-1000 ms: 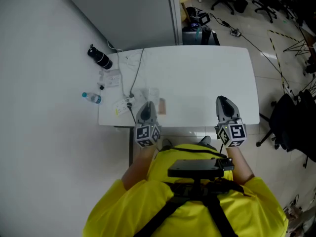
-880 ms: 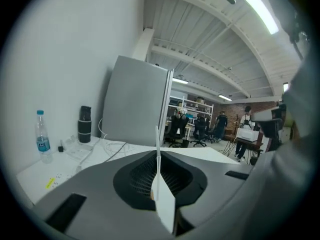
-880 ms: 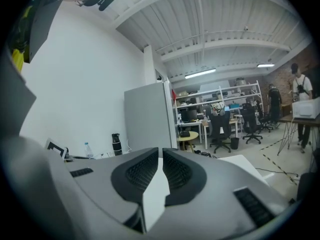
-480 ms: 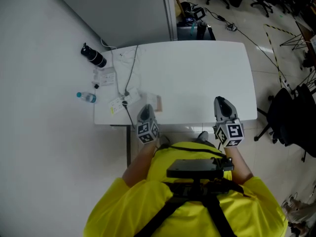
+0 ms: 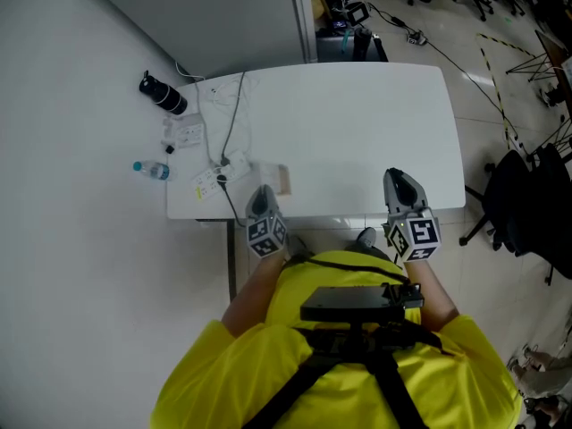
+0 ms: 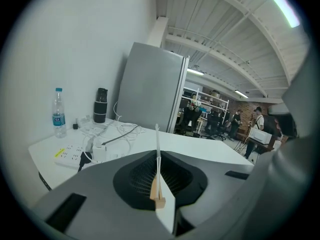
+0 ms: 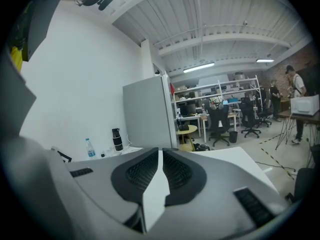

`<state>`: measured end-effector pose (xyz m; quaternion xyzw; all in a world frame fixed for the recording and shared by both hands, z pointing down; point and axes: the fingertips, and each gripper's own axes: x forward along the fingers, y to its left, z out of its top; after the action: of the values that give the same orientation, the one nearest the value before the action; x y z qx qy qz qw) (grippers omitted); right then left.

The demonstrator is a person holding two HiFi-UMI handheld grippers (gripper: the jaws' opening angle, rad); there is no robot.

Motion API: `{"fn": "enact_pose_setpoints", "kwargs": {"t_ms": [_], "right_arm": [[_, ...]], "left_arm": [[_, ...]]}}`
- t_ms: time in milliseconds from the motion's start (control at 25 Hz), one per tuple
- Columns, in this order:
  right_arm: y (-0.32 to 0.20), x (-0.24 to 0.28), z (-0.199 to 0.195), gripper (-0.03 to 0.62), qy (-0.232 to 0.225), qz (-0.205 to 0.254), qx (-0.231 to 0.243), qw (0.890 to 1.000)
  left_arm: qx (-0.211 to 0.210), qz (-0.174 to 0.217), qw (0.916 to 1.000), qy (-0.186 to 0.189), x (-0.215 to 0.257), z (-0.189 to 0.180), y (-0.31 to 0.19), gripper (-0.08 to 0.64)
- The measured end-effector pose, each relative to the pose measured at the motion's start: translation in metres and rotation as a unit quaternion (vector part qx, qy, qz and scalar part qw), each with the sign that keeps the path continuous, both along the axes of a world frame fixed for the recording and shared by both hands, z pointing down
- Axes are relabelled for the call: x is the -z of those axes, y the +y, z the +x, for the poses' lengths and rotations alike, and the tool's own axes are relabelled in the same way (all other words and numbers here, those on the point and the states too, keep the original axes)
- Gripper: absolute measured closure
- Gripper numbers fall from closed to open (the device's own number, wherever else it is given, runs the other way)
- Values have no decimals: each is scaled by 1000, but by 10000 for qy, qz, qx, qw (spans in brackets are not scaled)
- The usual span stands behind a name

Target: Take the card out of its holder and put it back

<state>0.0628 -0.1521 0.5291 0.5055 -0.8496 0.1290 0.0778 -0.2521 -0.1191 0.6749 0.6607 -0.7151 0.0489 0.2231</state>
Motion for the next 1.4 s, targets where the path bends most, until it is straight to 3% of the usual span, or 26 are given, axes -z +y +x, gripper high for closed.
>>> {"fn": "enact_pose_setpoints", "kwargs": {"t_ms": [760, 1200, 1400], "right_arm": [[6, -8, -3, 560, 1, -107, 65, 9999], [2, -22, -3, 560, 86, -178, 49, 9998], [-1, -35, -3, 559, 128, -271, 8, 9995]], "left_arm": [[254, -227, 9993, 181, -3, 2, 18, 551], [10, -463, 9989, 21, -47, 16, 13, 551], [-86, -311, 9995, 19, -51, 20, 7, 549]]}}
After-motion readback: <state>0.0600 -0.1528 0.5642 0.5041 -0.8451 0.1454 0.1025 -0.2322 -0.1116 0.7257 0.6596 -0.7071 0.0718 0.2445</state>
